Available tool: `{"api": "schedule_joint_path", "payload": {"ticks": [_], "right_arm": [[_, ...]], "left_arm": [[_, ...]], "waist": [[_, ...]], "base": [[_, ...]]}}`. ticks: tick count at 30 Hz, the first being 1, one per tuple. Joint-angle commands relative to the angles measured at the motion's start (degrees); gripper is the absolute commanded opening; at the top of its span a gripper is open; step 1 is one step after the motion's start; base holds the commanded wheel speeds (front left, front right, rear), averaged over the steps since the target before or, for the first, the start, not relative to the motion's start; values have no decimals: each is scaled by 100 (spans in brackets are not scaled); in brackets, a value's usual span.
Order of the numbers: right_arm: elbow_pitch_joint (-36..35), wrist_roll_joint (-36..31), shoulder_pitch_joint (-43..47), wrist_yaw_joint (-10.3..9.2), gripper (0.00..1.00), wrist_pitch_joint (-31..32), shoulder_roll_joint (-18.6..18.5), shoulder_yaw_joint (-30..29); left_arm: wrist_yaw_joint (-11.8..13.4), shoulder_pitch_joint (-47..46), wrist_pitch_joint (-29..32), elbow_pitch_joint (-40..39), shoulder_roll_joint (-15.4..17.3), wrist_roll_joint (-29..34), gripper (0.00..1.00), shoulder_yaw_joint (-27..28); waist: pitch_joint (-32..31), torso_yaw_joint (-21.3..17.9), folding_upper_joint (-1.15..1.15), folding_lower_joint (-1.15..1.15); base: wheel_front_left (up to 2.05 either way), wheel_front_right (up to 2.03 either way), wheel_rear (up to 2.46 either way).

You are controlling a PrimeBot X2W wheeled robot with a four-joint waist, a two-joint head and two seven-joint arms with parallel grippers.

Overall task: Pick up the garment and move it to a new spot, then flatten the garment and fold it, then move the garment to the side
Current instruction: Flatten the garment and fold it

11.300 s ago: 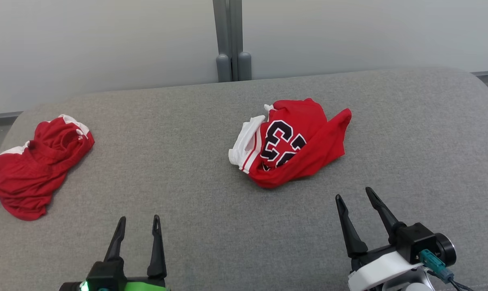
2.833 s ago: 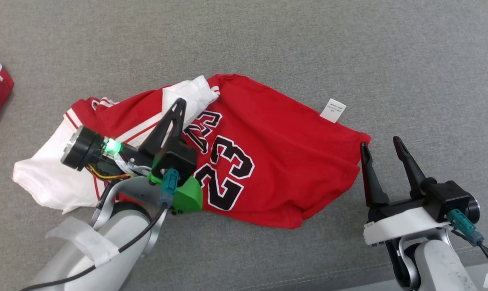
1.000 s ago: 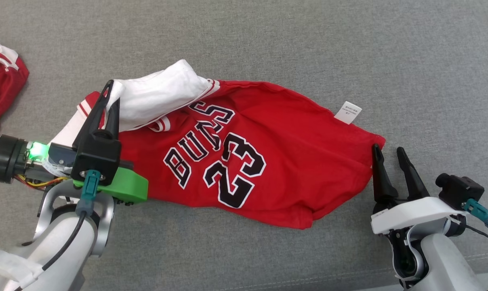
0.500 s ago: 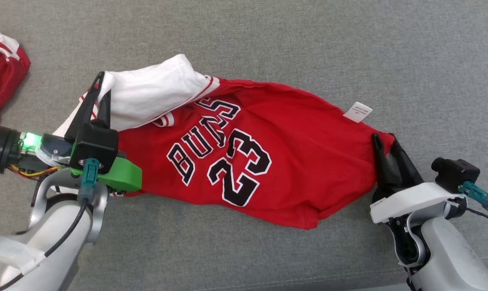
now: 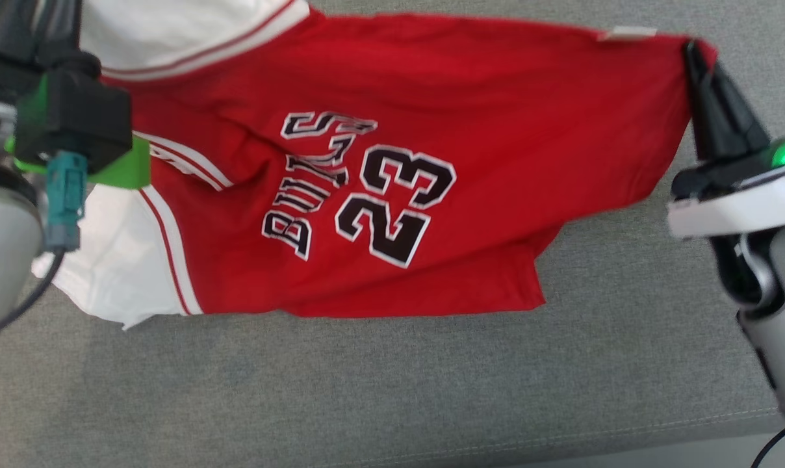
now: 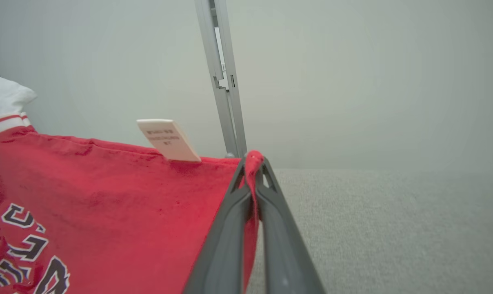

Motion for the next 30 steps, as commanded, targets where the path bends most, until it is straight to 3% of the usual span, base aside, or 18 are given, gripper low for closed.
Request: {"api": "schedule_joint_path", "payload": {"ticks": [1,7,11,17,21,25,30], "right_arm": [[-66,-52,-451,1,0,0,-237,22],[170,-3,-2426,1,0,0,-1077,322],[631,-126,-3911,1,0,0,-1316,487],[1117,-579,-5721,2,0,0,-1235,328],[1042,-831,-6287,2,0,0,-1373,405],[784,-800,-6311,2,0,0,-1634,558],[263,-473,-5556,1,0,0,-1684,501]], "left_arm": [[-151,-469,-96,7,49,117,0,45],[-912,-2523,-508,617,-232,381,0,-21],[-1188,-4000,-990,1414,-538,615,0,-36],[-991,-6043,-1739,2567,-1096,1028,0,-97],[-855,-6879,-1772,2468,-1268,1112,0,-389],[-617,-6876,-1774,1817,-1122,692,0,-560],[-208,-5675,-1776,871,-755,-32,0,-659]], "waist": [[176,-19,0,0],[747,3,0,0],[1162,-38,0,0],[1492,-126,0,0],[1748,-98,0,0],[2062,46,0,0],[2226,222,0,0]], "base": [[0,0,0],[0,0,0],[0,0,0],[0,0,0],[0,0,0],[0,0,0],[0,0,0]]}}
